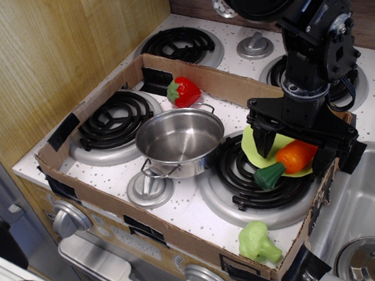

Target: Take carrot off plate

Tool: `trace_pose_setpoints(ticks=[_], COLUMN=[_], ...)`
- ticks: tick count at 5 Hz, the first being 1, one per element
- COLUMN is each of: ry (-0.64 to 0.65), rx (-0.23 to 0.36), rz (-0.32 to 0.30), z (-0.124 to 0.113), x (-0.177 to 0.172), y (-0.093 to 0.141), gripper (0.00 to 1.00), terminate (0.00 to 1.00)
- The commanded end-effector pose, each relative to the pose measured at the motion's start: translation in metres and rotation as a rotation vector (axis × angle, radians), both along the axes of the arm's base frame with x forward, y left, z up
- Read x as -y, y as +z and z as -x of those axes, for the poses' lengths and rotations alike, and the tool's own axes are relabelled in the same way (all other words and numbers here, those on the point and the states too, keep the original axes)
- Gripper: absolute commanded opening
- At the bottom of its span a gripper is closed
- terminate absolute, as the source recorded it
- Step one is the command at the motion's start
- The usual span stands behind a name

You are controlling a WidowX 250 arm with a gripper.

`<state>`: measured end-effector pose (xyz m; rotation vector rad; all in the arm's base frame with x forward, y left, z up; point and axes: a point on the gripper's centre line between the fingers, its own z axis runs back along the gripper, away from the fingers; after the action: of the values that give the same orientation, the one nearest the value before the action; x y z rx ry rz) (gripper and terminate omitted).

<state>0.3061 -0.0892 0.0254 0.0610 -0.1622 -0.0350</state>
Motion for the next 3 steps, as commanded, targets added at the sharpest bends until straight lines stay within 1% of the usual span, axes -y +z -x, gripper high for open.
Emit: trace_pose_setpoints(ticks=[1,2,3], ry=[0.054,0.111,0.218], rx=[0.050,0.029,0.015], rz=[-0.006,0.041,0.085], z=[-0.015,-0.016,-0.017], x=[0.006,0.011,0.019], y=[0.023,0.037,0.069], gripper=[0.00,0.00,0.00], terminate=[0.00,0.00,0.00])
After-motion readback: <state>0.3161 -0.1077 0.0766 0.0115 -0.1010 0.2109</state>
